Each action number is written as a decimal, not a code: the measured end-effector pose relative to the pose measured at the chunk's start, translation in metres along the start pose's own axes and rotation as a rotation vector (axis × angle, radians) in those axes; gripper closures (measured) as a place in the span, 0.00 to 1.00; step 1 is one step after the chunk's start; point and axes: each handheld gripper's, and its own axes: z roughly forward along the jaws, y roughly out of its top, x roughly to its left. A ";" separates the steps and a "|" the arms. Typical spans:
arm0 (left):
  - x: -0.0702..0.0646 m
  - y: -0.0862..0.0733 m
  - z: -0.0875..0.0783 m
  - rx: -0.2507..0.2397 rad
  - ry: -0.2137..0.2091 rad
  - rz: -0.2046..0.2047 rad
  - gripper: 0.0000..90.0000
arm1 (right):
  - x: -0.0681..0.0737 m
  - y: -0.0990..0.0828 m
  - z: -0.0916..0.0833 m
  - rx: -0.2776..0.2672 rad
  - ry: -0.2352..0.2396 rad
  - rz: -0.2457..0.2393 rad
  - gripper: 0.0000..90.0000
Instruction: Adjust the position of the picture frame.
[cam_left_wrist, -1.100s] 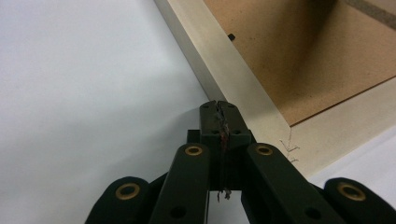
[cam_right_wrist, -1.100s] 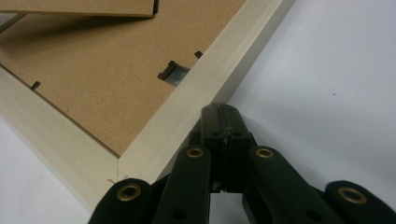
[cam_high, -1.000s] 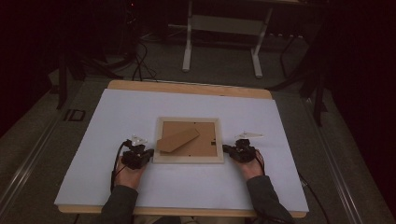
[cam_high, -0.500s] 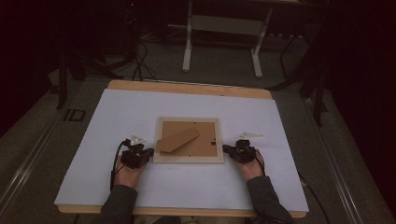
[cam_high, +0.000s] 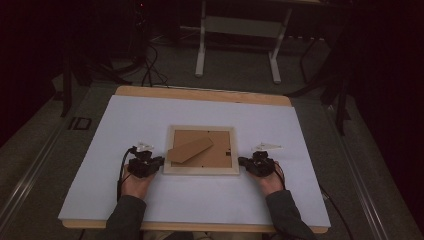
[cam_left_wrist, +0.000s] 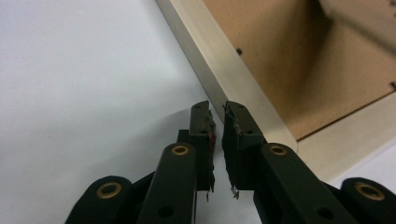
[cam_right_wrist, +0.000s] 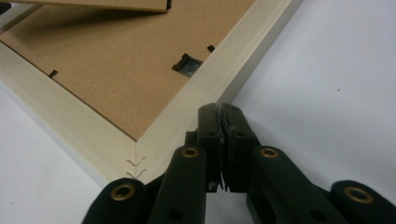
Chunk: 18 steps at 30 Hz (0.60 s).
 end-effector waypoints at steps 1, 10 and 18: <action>0.000 0.002 -0.002 -0.007 0.004 0.007 0.91 | 0.000 0.001 -0.001 -0.004 0.005 0.001 0.94; 0.007 0.029 -0.030 -0.095 -0.052 -0.041 0.82 | 0.004 0.013 -0.016 -0.042 -0.013 -0.043 0.84; 0.001 0.052 -0.039 -0.107 -0.098 -0.021 0.69 | 0.003 0.019 -0.021 -0.034 -0.022 -0.072 0.78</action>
